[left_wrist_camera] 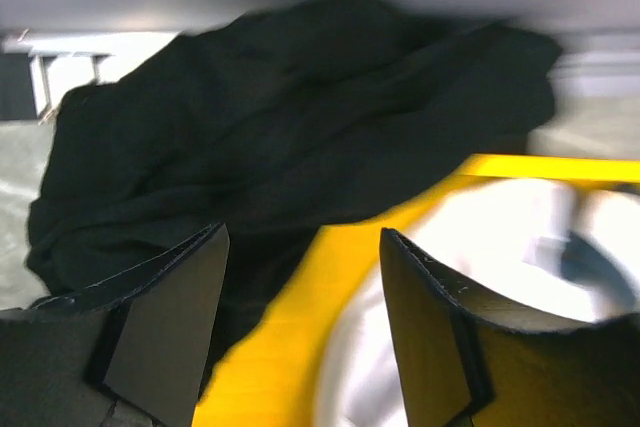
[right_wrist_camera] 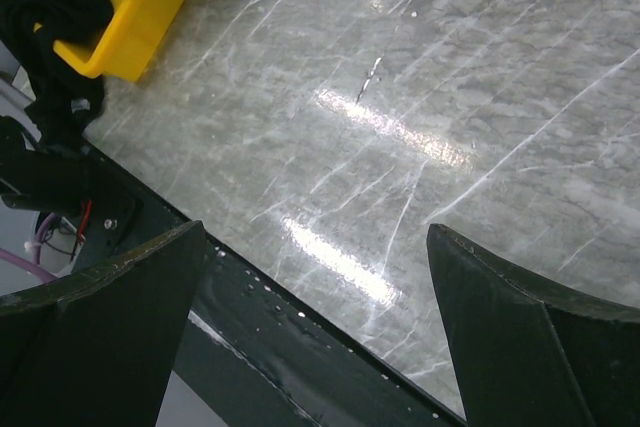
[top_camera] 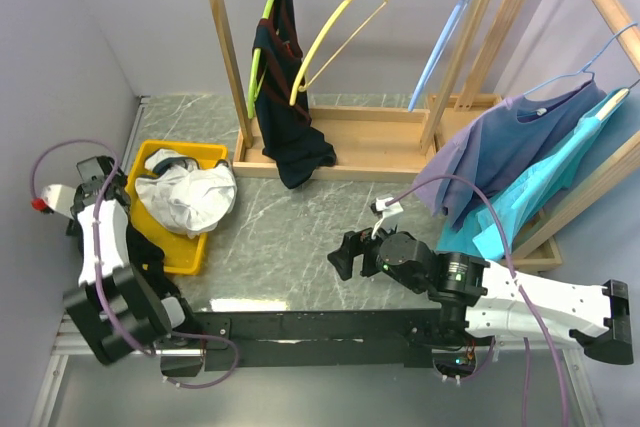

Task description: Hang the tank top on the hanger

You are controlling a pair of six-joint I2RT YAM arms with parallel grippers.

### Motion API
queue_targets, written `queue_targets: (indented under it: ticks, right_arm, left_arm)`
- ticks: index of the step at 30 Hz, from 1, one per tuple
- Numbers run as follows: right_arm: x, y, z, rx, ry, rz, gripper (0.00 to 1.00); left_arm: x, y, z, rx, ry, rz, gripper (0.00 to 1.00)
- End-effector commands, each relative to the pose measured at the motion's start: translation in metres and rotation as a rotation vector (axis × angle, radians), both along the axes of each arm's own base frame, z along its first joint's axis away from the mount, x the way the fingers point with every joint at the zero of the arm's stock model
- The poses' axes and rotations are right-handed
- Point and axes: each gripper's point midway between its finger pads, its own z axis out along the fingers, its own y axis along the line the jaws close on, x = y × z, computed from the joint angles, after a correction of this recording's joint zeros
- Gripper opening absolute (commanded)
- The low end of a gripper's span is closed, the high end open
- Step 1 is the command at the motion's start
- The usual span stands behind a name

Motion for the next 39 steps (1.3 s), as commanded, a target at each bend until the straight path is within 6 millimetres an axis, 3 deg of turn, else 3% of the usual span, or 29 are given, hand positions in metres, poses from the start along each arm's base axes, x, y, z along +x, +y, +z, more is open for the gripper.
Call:
queue_targets:
  ticks: [1, 7, 12, 15, 18, 21, 22, 25, 34, 39]
  right_arm:
    - [0.002, -0.002, 0.017, 0.039, -0.031, -0.009, 1.00]
    - [0.000, -0.002, 0.014, 0.047, -0.024, -0.007, 1.00]
    - [0.000, 0.000, 0.013, 0.047, -0.022, -0.001, 1.00]
    - [0.000, 0.001, 0.014, 0.049, -0.021, 0.003, 1.00]
    - [-0.001, -0.001, 0.015, 0.053, -0.024, 0.001, 1.00]
    - [0.000, -0.003, 0.016, 0.056, -0.026, -0.004, 1.00]
    - [0.000, -0.003, 0.016, 0.057, -0.025, -0.009, 1.00]
    - [0.000, -0.004, 0.016, 0.059, -0.026, -0.010, 1.00]
    - [0.001, -0.004, 0.017, 0.059, -0.031, -0.014, 1.00]
    - [0.002, 0.001, 0.021, 0.058, -0.035, -0.007, 1.00]
  left_arm:
    - [-0.011, 0.004, -0.032, -0.088, 0.062, 0.042, 0.68]
    - [-0.016, 0.016, -0.033, -0.070, 0.103, 0.080, 0.68]
    - [-0.017, 0.017, -0.045, -0.094, 0.135, 0.090, 0.67]
    - [-0.015, 0.013, -0.056, -0.129, 0.142, 0.074, 0.58]
    - [-0.010, 0.011, -0.060, -0.147, 0.133, 0.054, 0.42]
    - [-0.005, 0.010, -0.056, -0.149, 0.114, 0.032, 0.18]
    - [-0.004, 0.010, -0.053, -0.142, 0.106, 0.024, 0.01]
    - [0.000, 0.011, -0.039, -0.119, 0.067, 0.004, 0.01]
    - [0.001, 0.017, 0.038, 0.039, -0.056, -0.051, 0.01]
    - [0.007, 0.010, 0.076, 0.118, -0.091, -0.112, 0.01]
